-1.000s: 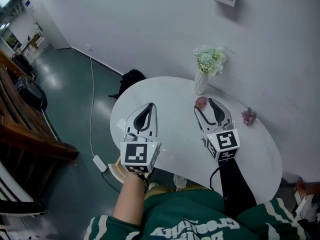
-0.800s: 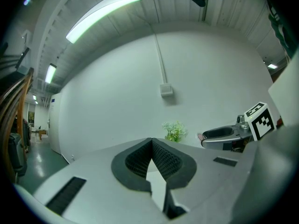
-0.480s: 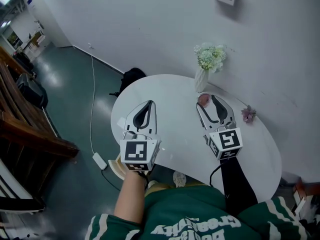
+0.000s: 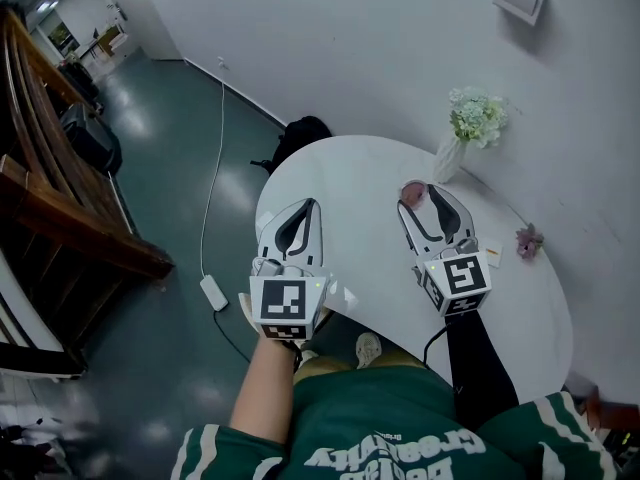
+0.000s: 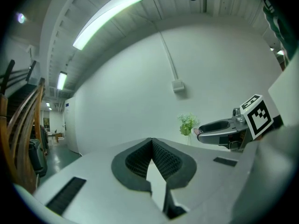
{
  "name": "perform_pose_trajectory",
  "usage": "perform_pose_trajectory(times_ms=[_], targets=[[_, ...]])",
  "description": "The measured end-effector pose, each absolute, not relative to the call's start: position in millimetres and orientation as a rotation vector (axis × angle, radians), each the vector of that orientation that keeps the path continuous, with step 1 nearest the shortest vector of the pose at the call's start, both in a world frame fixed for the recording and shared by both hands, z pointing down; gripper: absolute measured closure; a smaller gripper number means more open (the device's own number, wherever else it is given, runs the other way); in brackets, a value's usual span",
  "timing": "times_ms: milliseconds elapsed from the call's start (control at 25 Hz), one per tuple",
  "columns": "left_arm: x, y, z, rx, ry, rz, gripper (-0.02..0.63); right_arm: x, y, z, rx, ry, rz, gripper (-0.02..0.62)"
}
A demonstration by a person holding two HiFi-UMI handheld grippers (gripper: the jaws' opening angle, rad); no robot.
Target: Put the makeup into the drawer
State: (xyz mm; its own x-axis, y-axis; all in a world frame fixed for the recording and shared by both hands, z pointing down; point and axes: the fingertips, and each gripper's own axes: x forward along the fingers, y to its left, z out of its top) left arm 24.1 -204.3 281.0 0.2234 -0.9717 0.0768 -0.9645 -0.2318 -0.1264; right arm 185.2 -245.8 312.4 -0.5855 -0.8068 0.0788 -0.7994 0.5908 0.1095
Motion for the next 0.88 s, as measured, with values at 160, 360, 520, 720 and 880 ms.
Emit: perform_pose_trajectory(times_ms=[160, 360, 520, 720, 880], targets=[[-23, -184, 280, -2.34, 2.007, -0.208, 0.606, 136, -236, 315, 1.265, -2.741, -0.096, 0.359], [-84, -154, 277, -2.246, 2.101, -0.201, 0.606, 69, -216, 320, 1.122, -2.802, -0.091, 0.359], [-129, -129, 276, -2.197, 2.157, -0.198, 0.606, 13, -193, 316, 1.026, -2.841, -0.055, 0.358], [-178, -100, 277, -2.16, 2.199, -0.202, 0.606, -48, -164, 317, 0.937, -2.883, -0.043, 0.358], [-211, -78, 275, -2.143, 2.209, -0.205, 0.606, -90, -139, 321, 0.873, -2.896, -0.05, 0.357]])
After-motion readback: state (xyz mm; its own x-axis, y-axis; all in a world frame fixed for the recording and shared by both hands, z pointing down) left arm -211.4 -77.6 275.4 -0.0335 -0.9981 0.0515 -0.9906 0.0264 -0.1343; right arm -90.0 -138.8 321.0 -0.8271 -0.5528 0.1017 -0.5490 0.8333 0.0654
